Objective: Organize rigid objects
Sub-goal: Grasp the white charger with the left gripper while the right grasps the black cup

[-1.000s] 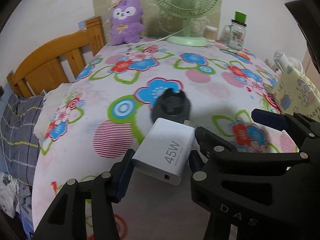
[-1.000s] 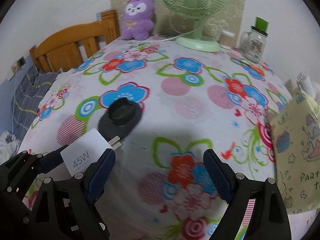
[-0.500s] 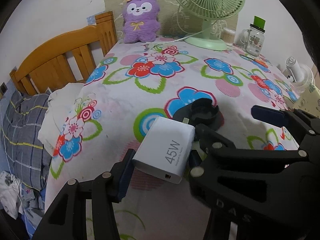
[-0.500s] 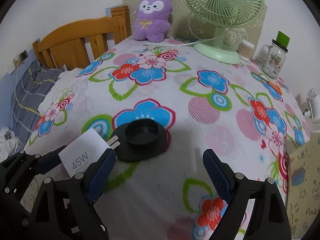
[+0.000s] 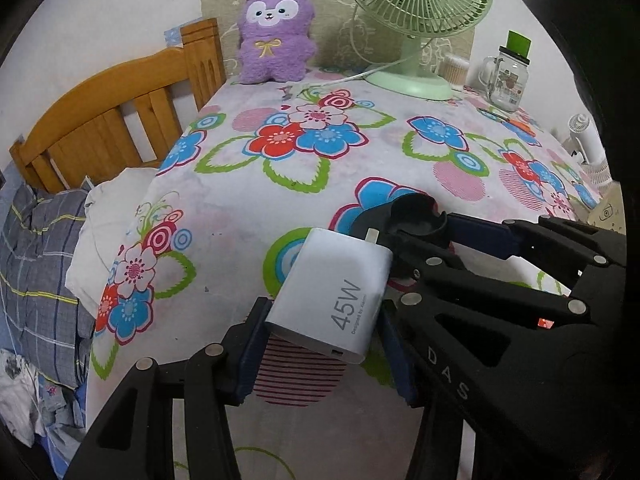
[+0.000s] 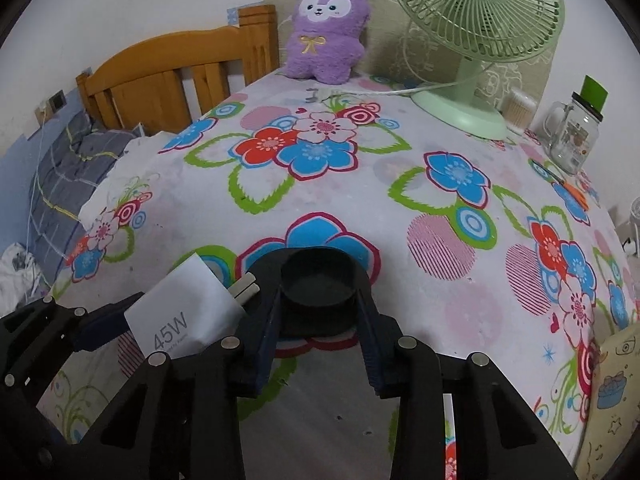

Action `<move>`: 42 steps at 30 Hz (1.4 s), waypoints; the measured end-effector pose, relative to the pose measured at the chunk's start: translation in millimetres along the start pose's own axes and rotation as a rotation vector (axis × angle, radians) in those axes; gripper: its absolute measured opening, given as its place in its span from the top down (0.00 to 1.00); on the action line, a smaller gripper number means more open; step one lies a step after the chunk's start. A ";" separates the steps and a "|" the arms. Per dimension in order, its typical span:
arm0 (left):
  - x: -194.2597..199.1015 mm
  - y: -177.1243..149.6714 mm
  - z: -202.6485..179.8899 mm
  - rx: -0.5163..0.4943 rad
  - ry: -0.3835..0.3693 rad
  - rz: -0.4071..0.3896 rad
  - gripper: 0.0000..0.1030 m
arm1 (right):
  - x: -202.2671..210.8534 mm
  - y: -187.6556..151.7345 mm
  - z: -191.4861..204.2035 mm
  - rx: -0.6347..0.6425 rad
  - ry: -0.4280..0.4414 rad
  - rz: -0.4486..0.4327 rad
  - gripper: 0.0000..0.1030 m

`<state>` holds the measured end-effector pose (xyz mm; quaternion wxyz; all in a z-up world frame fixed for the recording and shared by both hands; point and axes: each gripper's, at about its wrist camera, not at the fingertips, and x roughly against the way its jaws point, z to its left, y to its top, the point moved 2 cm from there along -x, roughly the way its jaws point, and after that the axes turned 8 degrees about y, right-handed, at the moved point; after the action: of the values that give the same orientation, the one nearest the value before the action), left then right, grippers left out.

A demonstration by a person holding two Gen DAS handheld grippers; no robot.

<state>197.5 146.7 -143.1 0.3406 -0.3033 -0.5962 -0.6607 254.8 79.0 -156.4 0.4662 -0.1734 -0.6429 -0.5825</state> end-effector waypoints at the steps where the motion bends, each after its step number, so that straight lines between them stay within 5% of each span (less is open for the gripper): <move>1: 0.9 -0.4 -1.9 -0.003 -0.001 -0.001 0.46 | 1.7 -1.6 -1.9 -0.006 -0.002 0.002 0.62; 12: 21.7 -12.2 -40.0 -0.048 -0.023 -0.023 0.47 | 35.0 -29.5 -29.3 -0.057 -0.045 -0.008 0.67; 14: 25.7 -14.8 -45.4 -0.055 -0.020 -0.028 0.47 | 41.2 -35.1 -33.9 -0.061 -0.051 -0.009 0.87; 24: 38.7 -33.4 -56.1 -0.024 -0.008 -0.035 0.48 | 64.5 -64.6 -49.7 -0.086 -0.001 -0.014 0.87; 27: 38.2 -32.9 -55.2 -0.018 0.008 -0.039 0.48 | 65.4 -64.8 -51.8 -0.095 0.019 -0.011 0.82; 32: 35.6 -29.7 -52.0 -0.027 0.027 -0.045 0.48 | 65.7 -57.9 -48.6 -0.096 0.012 -0.033 0.45; 42: 21.4 -5.9 -33.6 -0.029 0.058 -0.051 0.48 | 40.7 -26.3 -44.3 -0.112 0.020 -0.021 0.44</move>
<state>180.4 111.7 -132.9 0.3364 -0.2736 -0.5840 -0.6862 231.6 18.8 -144.2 0.4560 -0.1864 -0.6064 -0.6242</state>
